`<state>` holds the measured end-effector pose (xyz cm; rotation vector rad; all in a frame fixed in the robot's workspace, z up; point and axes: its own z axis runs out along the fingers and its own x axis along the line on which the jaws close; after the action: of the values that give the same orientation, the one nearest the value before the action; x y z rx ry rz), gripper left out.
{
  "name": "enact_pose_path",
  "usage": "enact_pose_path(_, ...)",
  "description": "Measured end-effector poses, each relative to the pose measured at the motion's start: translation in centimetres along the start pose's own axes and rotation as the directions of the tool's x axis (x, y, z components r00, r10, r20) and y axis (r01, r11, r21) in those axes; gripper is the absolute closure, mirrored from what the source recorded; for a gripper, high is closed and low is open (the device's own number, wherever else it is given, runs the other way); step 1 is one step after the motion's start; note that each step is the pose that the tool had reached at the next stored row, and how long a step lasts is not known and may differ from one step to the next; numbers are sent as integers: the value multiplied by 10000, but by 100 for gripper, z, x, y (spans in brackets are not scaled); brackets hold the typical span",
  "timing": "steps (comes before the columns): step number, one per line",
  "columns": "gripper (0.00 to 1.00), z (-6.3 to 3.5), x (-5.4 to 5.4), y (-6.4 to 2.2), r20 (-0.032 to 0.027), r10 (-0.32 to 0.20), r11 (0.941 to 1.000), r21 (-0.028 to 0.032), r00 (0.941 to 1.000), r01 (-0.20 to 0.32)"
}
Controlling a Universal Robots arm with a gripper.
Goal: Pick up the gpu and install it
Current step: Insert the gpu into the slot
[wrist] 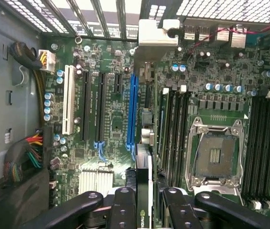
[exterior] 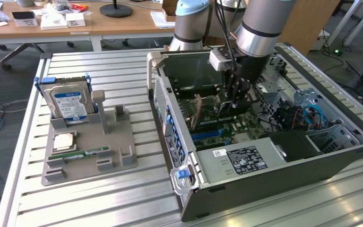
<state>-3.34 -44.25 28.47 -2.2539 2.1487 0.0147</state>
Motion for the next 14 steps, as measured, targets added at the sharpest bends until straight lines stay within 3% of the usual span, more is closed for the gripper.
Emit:
enact_pose_path(6, 74, 12, -2, 69, -1, 0, 10000, -1, 10000, 0)
enact_pose_path(14, 74, 34, 0, 83, -3, 93, 10000, 2, 10000, -93)
